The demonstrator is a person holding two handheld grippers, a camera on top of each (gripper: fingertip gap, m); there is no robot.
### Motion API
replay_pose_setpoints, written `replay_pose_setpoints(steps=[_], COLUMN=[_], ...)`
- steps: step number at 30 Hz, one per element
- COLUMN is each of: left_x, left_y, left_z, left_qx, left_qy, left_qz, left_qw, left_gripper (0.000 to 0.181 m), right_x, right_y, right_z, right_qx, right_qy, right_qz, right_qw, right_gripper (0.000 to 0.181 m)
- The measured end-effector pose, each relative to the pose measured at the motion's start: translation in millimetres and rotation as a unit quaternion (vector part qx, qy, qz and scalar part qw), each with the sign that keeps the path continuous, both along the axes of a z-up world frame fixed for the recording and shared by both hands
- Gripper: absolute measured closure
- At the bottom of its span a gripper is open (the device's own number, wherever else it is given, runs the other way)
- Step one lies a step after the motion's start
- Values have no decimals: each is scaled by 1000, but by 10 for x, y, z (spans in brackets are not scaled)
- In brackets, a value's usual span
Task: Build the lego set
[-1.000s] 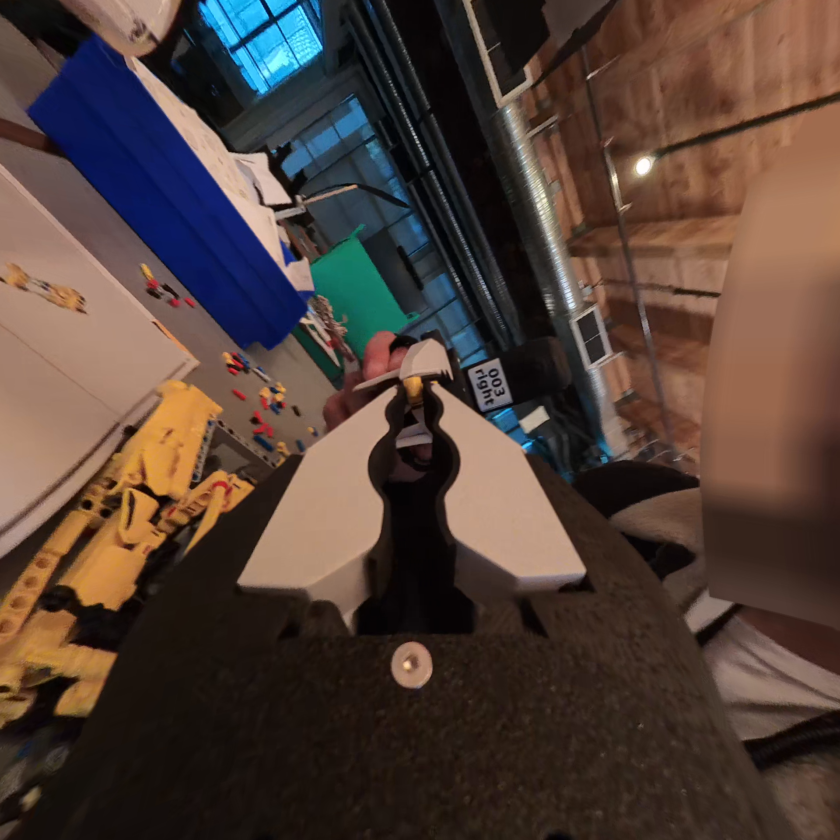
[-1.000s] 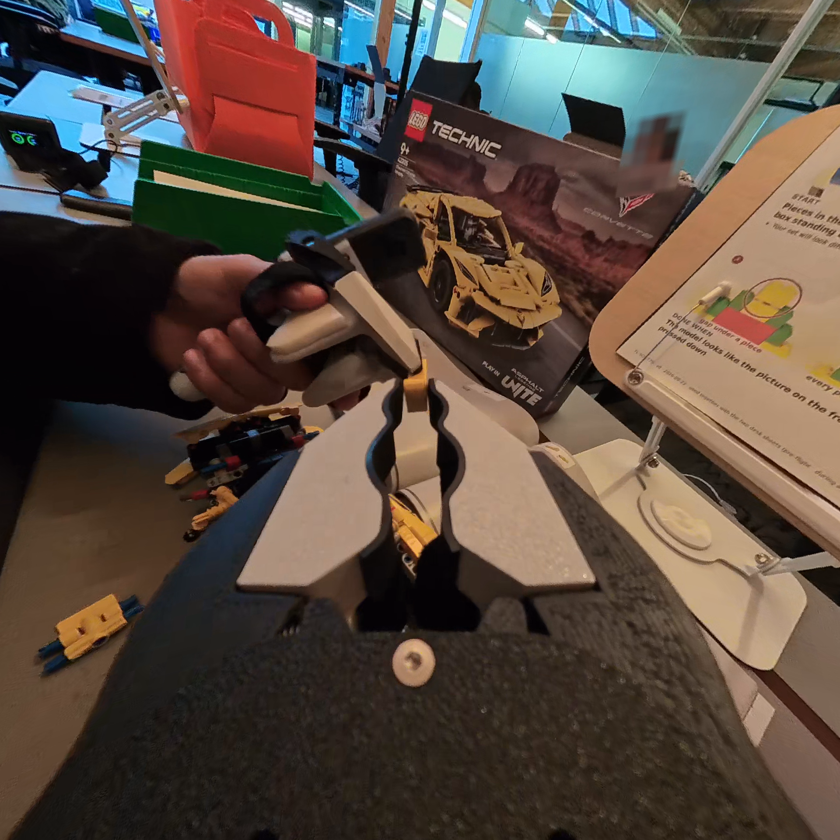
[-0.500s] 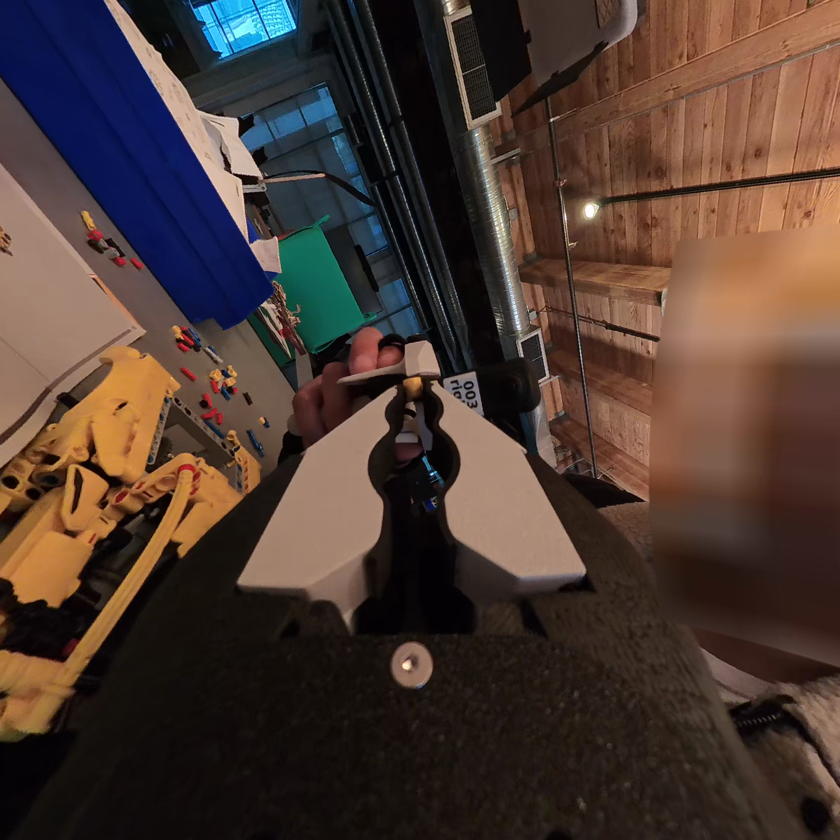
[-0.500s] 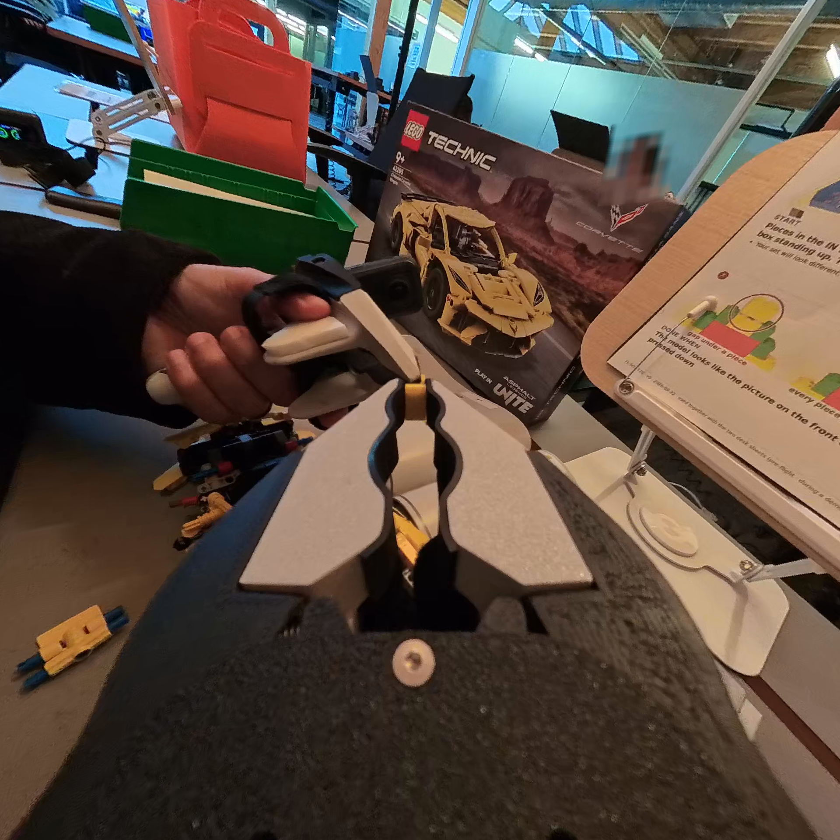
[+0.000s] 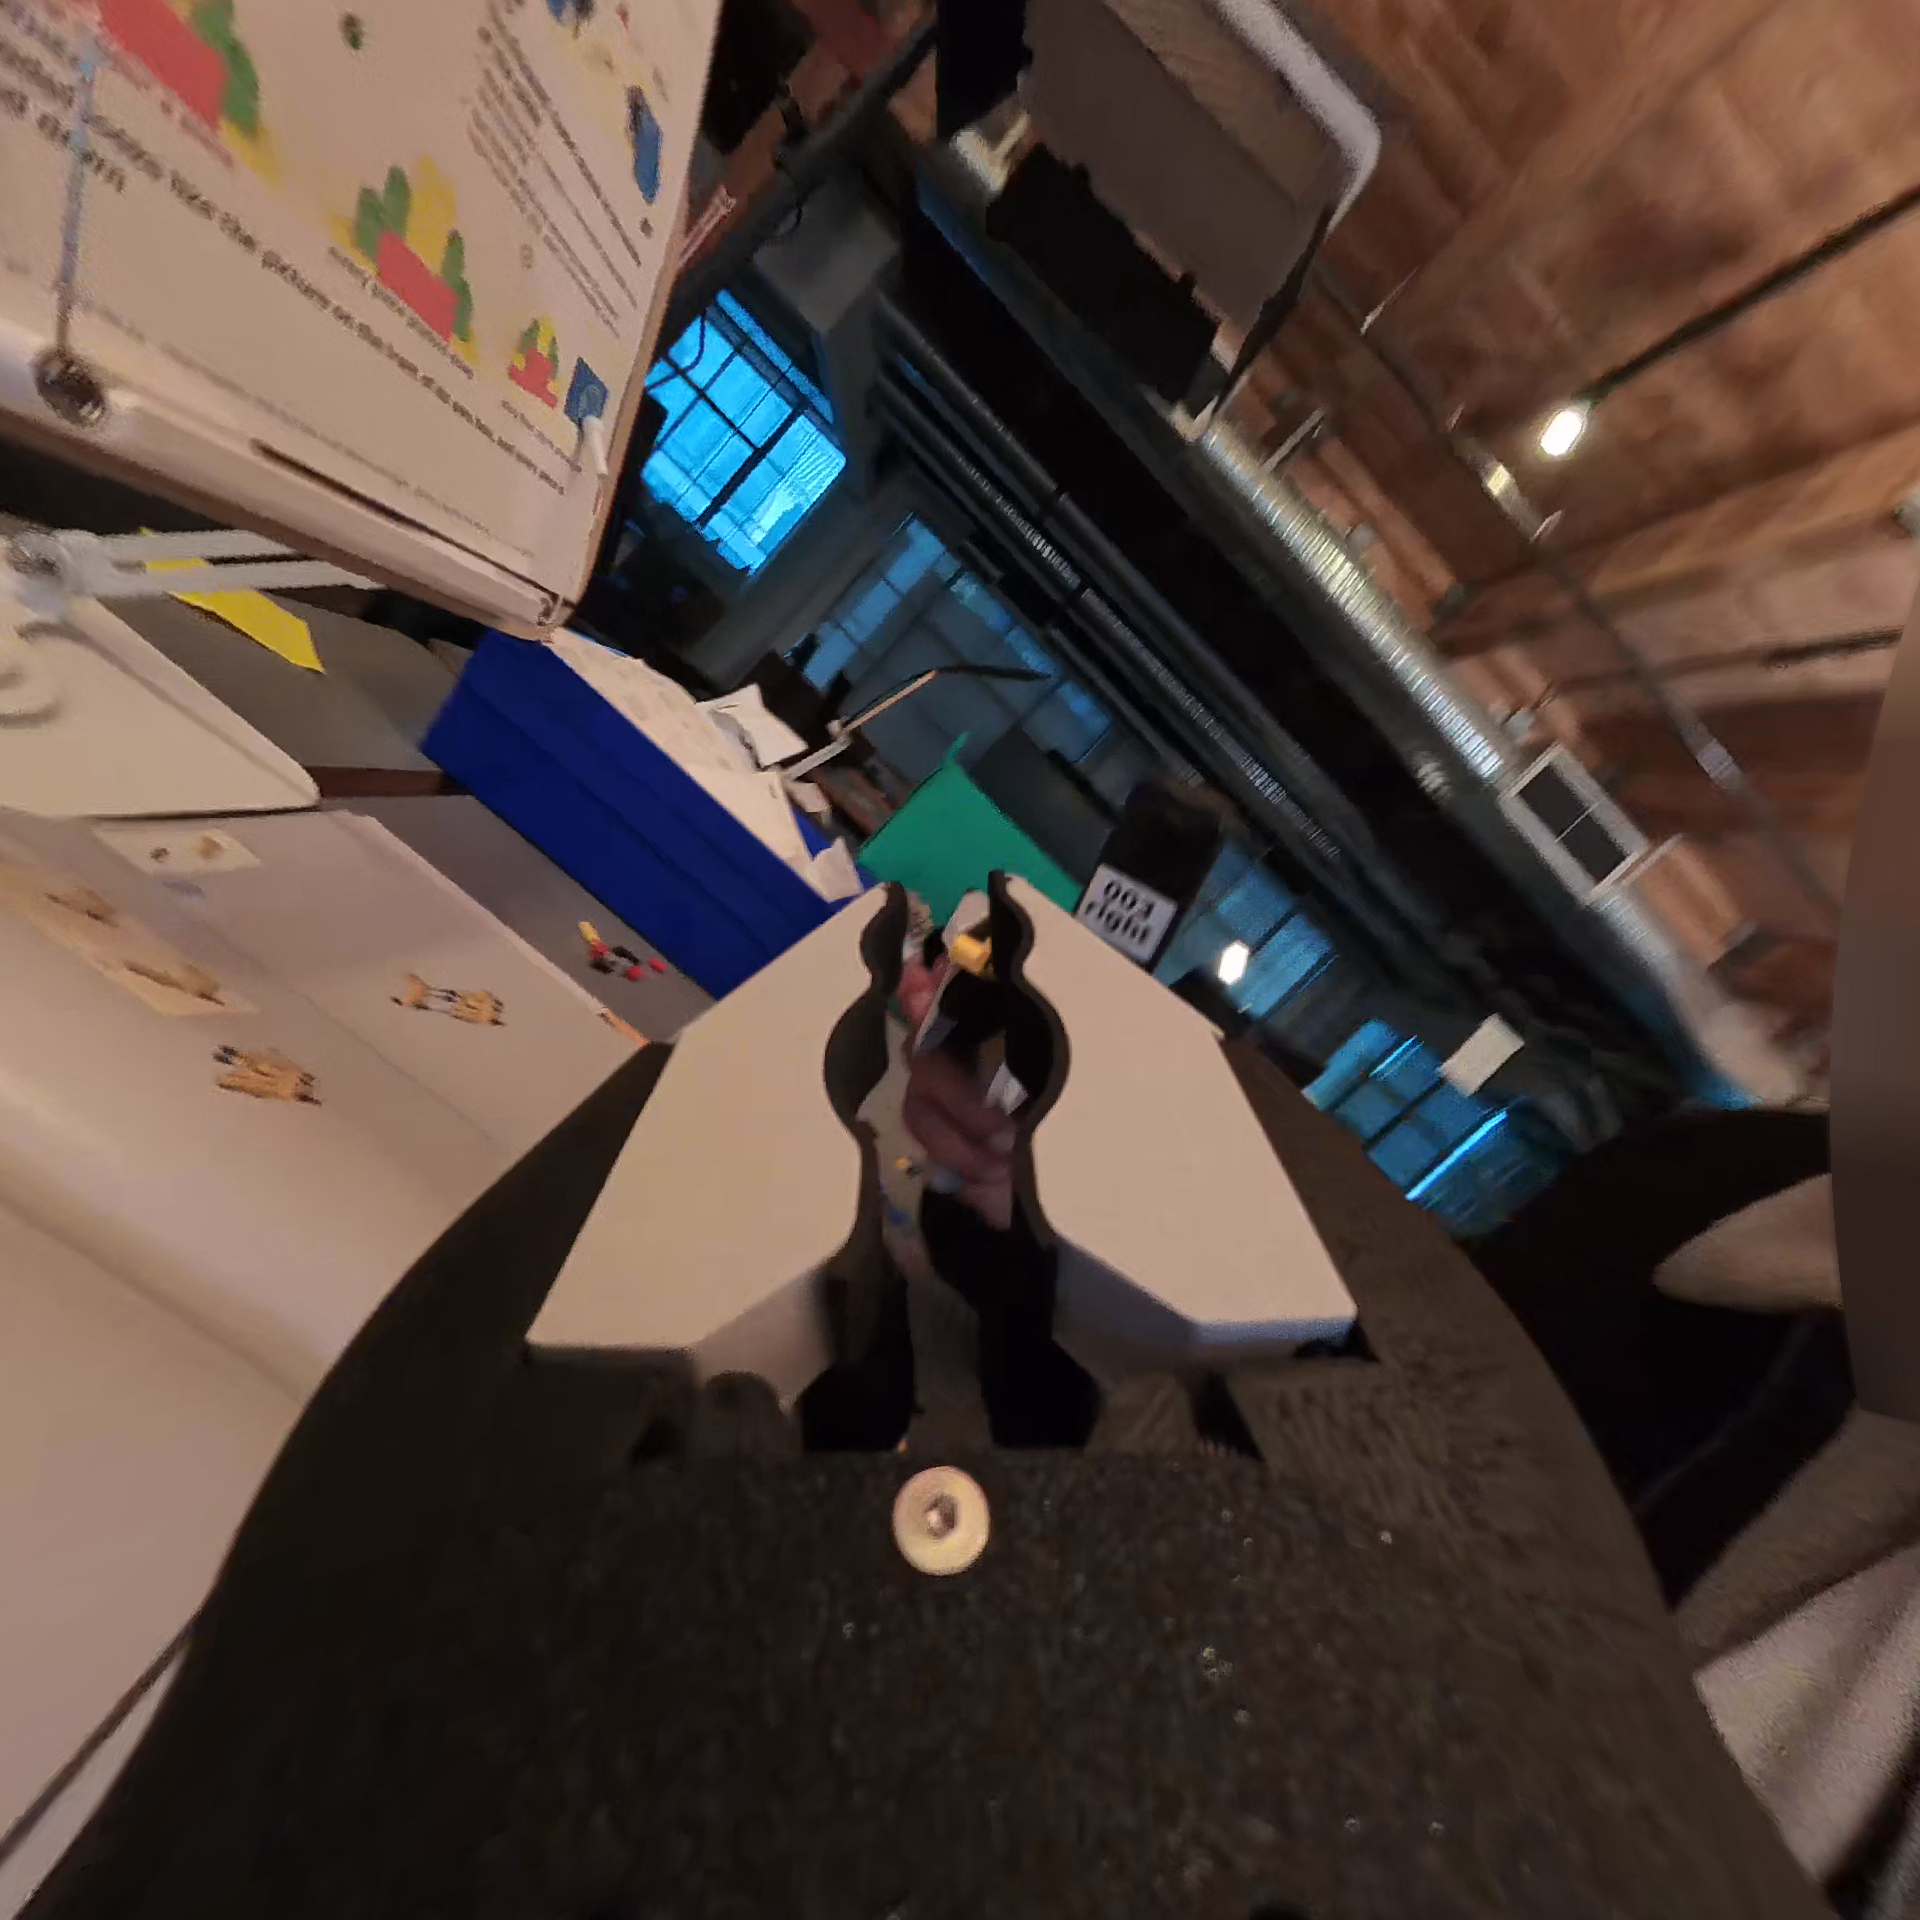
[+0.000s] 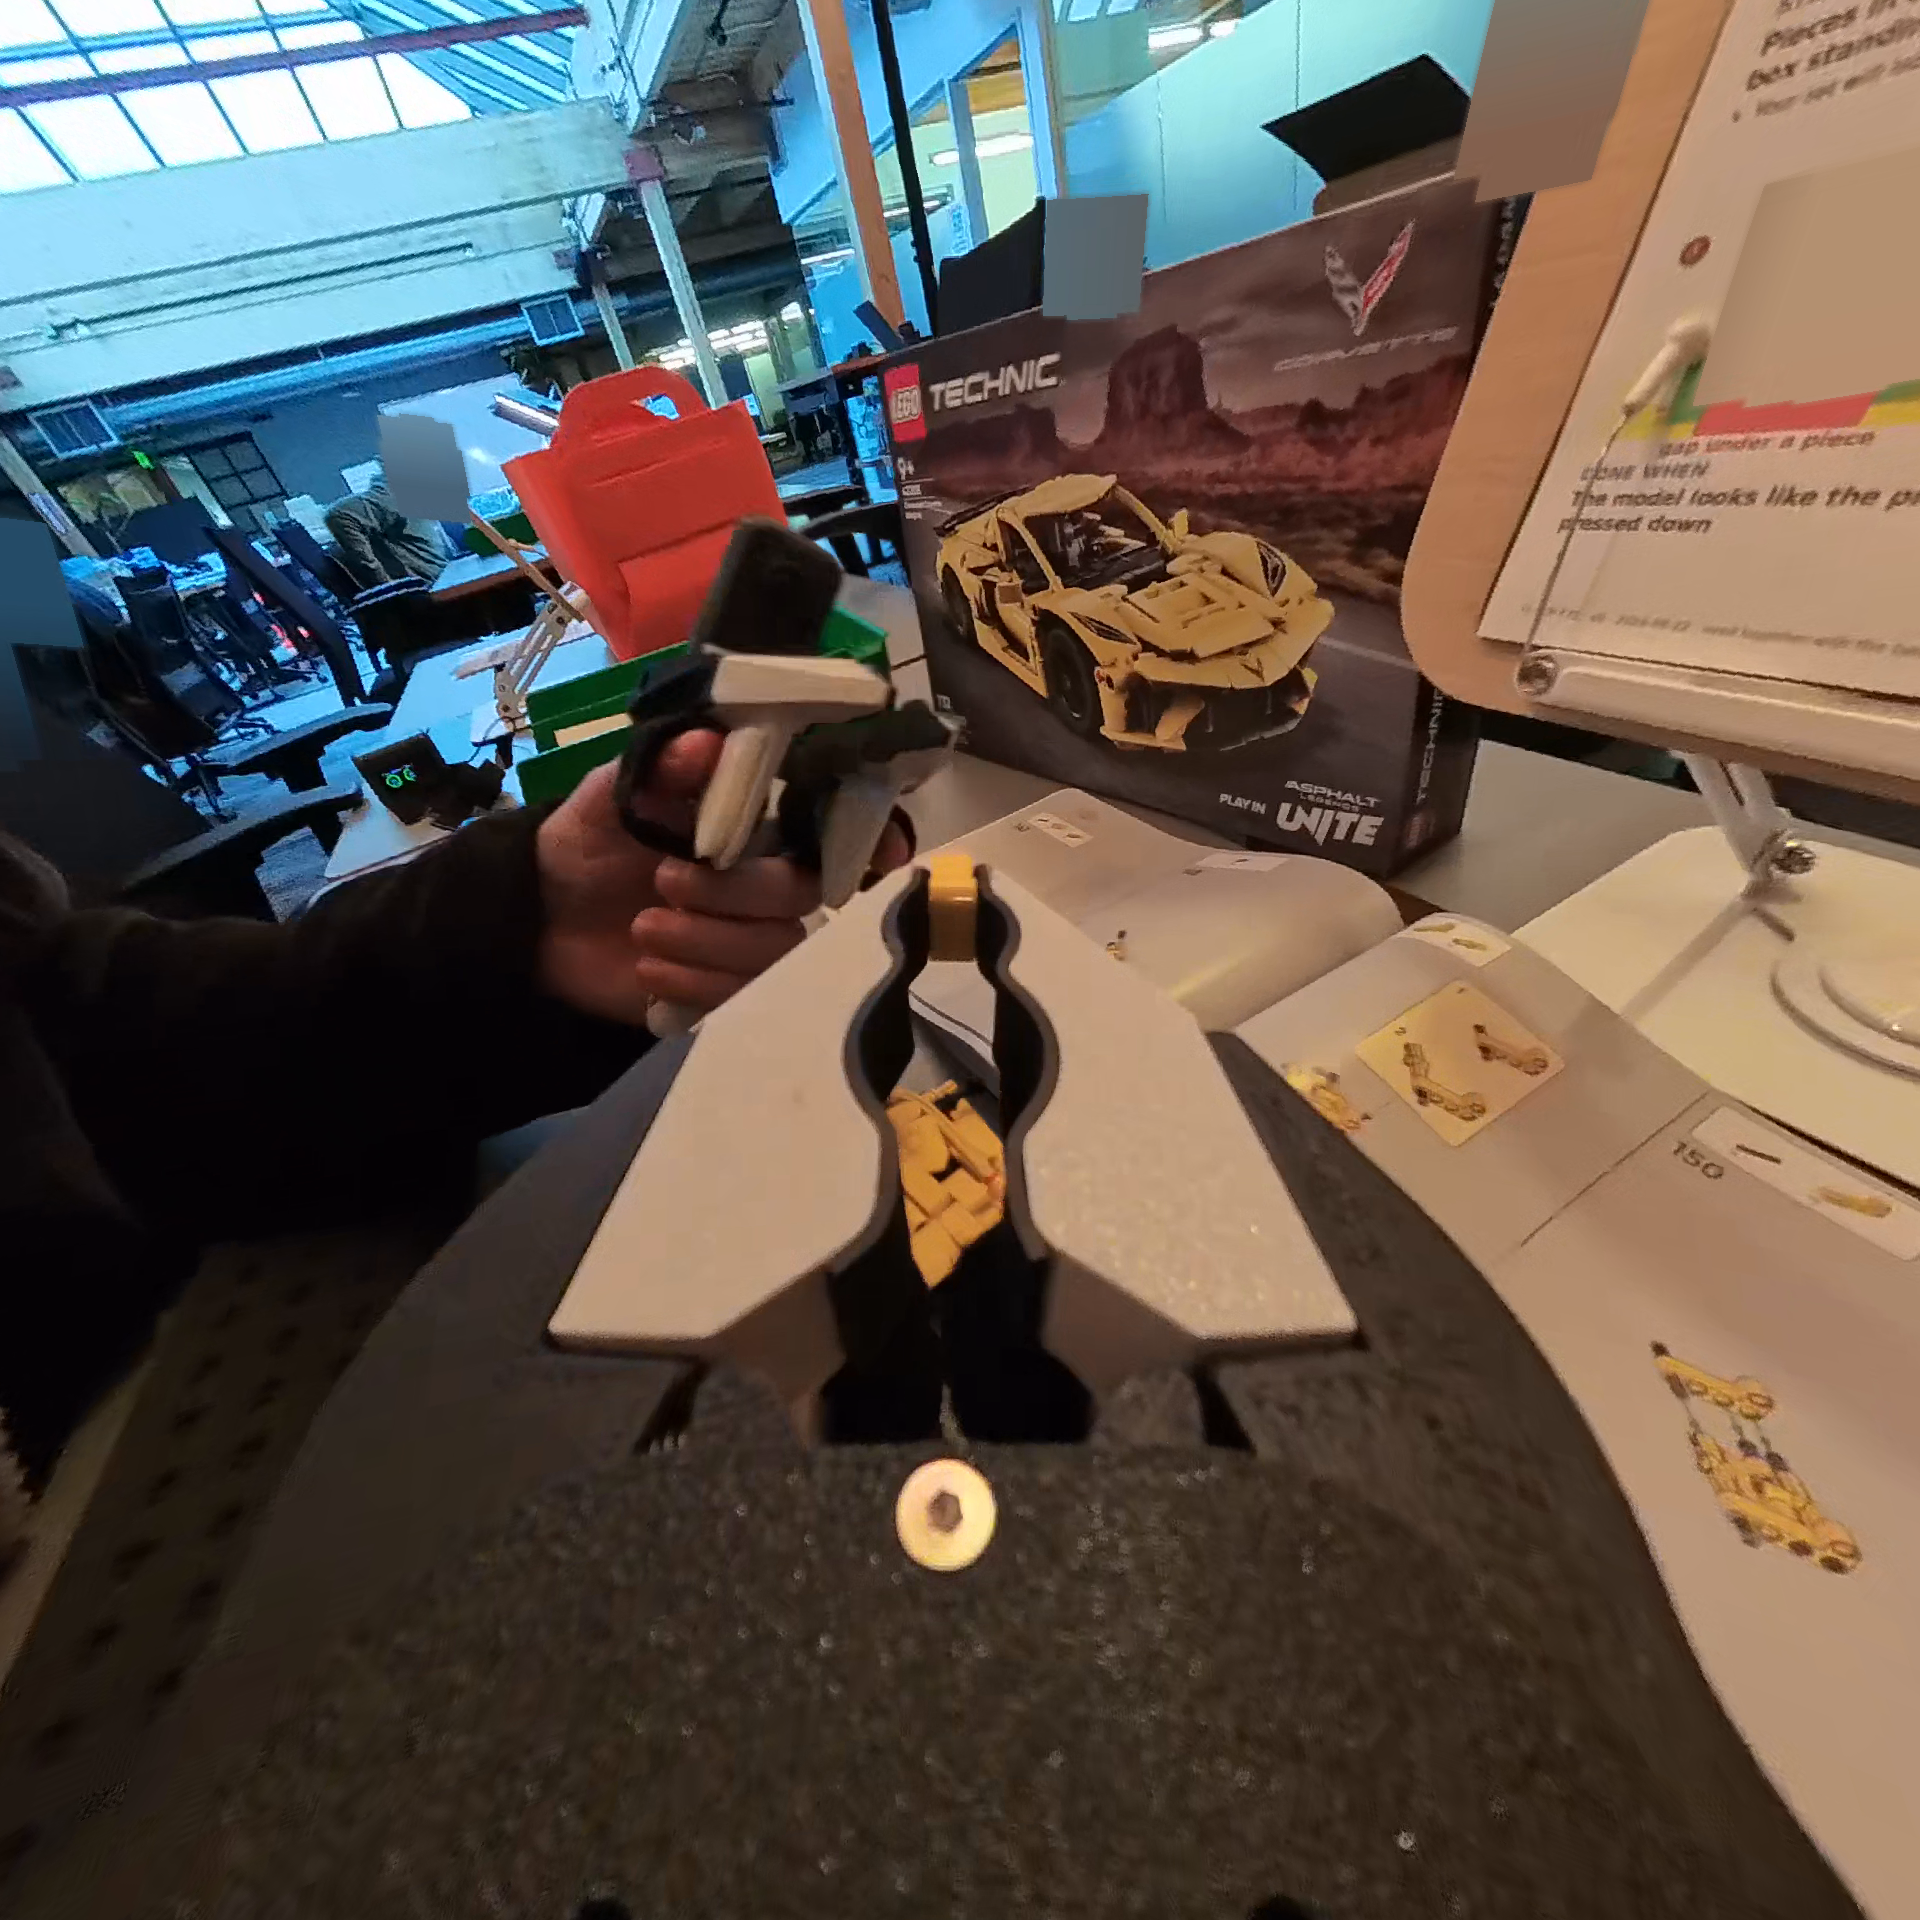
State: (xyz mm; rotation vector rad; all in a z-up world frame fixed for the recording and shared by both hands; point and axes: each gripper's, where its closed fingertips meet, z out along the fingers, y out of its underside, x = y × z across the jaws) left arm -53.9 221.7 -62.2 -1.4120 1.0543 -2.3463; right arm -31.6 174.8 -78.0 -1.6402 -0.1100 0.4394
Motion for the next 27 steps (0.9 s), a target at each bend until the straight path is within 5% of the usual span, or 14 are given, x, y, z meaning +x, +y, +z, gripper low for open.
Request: replay_pose_setpoints(steps=[5,8,10,13,17,27], left_x=[-20,-176,-341,-338,28,-114], left_y=[-563,-1237,-1720,-2092,-2153,-2136], left_z=[-103,-453,-915,-1487,-1559,-1876], left_qx=[215,313,378,495,561,571], left_qy=[9,55,145,222,201,245], left_qz=[-11,-114,-214,-242,-173,-228], left_qw=[977,941,889,805,784,749], left_gripper=[166,165,161,146,145,143], right_x=[409,603,639,625,656,891], right_y=[-208,-332,-368,-383,-418,-591], right_z=[134,244,291,329,356,508], right_qx=[3,22,32,41,50,87], right_qy=[-78,-99,-94,-92,-86,-3], right_qz=[-76,-118,-122,-118,-117,-119], right_qw=[994,988,988,988,988,989], right_gripper=[175,175,175,175,175,175])
